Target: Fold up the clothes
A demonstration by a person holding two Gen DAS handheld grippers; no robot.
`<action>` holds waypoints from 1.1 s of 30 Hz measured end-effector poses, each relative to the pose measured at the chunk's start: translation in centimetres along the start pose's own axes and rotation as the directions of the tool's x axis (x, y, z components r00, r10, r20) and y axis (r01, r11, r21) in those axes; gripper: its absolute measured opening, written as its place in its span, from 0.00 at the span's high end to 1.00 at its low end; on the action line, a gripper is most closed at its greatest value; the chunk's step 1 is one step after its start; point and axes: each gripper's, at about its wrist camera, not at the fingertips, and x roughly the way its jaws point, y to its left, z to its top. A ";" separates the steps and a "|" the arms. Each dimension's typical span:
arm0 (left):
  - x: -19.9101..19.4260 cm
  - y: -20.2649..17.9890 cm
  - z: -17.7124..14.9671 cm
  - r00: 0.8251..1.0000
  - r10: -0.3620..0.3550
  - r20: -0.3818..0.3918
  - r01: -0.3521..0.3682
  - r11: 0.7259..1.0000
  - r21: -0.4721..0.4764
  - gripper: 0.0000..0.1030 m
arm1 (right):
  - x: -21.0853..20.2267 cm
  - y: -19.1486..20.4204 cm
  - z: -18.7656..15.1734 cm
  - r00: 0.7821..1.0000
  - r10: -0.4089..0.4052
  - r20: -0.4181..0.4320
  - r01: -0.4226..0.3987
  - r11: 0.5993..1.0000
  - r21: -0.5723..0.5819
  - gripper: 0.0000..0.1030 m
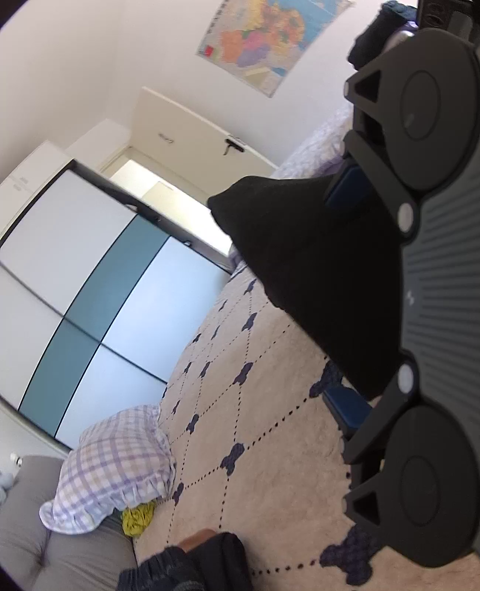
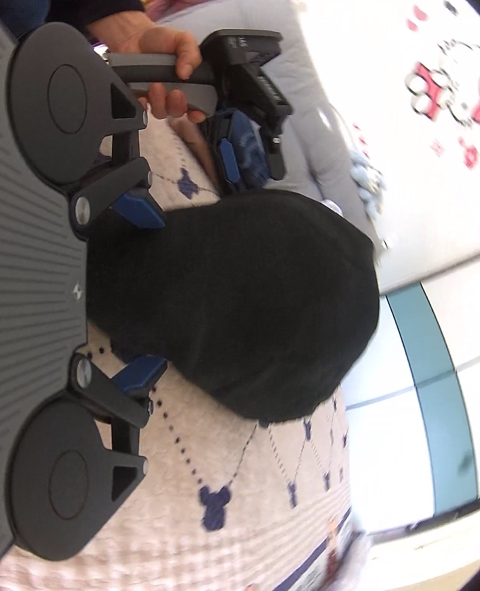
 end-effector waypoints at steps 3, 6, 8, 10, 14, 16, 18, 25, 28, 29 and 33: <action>1.3 -0.2 -1.1 0.999 -0.007 -0.042 0.007 1.000 -0.014 0.00 | -0.9 -3.2 -1.0 1.000 0.011 0.015 -0.013 0.980 0.197 0.18; 1.2 -0.1 -3.5 0.998 -0.025 -0.057 0.020 0.997 -0.072 0.00 | -1.3 -6.6 -2.4 0.997 0.066 0.036 -0.075 0.892 0.446 0.17; 0.9 -0.7 -5.1 0.997 0.007 -0.076 -0.008 1.000 -0.010 0.00 | -0.9 -7.5 -3.1 0.995 0.087 0.047 -0.099 0.838 0.537 0.17; 0.4 -1.4 -6.4 0.994 0.083 -0.068 -0.075 0.991 0.115 0.00 | -0.3 -7.9 -3.5 0.993 0.110 0.052 -0.120 0.808 0.577 0.16; 0.3 -1.4 -7.5 0.971 0.207 -0.117 -0.179 0.961 0.213 0.00 | 2.8 -8.3 -3.1 0.981 0.191 0.046 -0.171 0.714 0.679 0.16; 0.4 -1.4 -8.1 0.969 0.197 -0.151 -0.158 0.959 0.235 0.00 | 4.6 -8.3 -2.6 0.975 0.214 0.059 -0.192 0.678 0.710 0.16; -0.1 -1.4 -8.5 0.971 0.189 -0.146 -0.150 0.958 0.242 0.00 | 6.1 -8.1 -2.2 0.973 0.219 0.072 -0.199 0.636 0.746 0.16; -1.6 0.4 -8.2 0.978 0.158 -0.134 -0.140 0.981 0.137 0.00 | 7.2 -4.9 2.5 0.996 0.063 0.056 -0.084 0.766 0.638 0.71; -2.2 0.6 -7.7 0.985 0.132 -0.110 -0.119 0.986 0.113 0.00 | 4.9 -2.6 6.8 0.987 -0.034 0.156 -0.050 0.861 0.506 0.80; -2.3 0.6 -7.6 0.987 0.126 -0.103 -0.115 0.988 0.104 0.00 | 4.1 -1.7 8.4 0.980 -0.060 0.192 -0.037 0.886 0.463 0.82; -2.5 0.2 -6.9 0.992 0.104 -0.072 -0.099 0.993 0.060 0.00 | 1.7 3.2 16.3 0.954 -0.047 0.296 -0.034 0.964 0.262 0.95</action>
